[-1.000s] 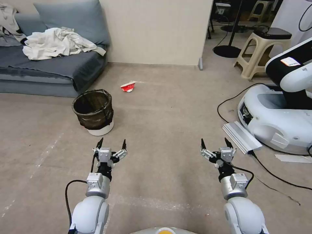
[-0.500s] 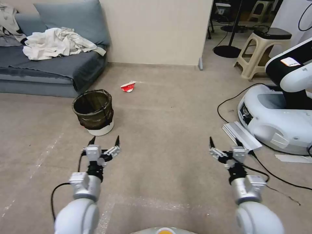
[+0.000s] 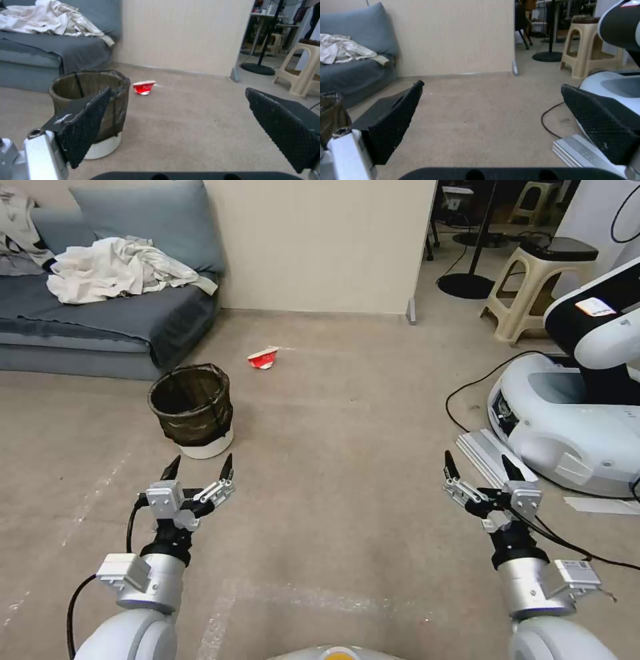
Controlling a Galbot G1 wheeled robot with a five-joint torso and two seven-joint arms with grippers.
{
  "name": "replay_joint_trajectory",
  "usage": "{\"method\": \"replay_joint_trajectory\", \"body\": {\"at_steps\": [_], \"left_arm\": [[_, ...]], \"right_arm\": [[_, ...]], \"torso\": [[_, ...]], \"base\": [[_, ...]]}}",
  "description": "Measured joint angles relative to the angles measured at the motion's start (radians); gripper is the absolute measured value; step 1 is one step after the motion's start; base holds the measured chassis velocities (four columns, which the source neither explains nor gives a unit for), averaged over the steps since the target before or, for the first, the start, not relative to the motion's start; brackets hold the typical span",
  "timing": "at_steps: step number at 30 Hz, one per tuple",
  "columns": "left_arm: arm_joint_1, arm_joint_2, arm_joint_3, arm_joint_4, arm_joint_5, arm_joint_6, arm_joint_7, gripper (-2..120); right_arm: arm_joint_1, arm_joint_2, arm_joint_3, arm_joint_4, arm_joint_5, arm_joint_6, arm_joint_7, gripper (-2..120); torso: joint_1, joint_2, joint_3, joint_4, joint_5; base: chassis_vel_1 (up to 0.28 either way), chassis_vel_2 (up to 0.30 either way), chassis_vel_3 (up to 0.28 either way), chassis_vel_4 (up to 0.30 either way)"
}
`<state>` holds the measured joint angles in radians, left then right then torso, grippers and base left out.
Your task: Pick up the trash can from the floor.
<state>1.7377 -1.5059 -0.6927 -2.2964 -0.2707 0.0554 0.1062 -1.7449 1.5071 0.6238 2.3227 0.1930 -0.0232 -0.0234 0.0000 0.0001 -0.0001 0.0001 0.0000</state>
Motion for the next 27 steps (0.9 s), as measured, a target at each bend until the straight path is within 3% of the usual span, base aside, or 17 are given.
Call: {"method": "replay_joint_trajectory", "body": {"at_steps": [27], "left_arm": [[0.010, -0.016, -0.011, -0.003, 0.003, -0.005, -0.034, 100]], "right_arm": [[0.024, -0.026, -0.005, -0.030, 0.026, 0.022, -0.001, 100]], "torso": [[0.000, 0.000, 0.000, 0.0000, 0.0000]], "base": [[0.022, 0.019, 0.026, 0.022]]}}
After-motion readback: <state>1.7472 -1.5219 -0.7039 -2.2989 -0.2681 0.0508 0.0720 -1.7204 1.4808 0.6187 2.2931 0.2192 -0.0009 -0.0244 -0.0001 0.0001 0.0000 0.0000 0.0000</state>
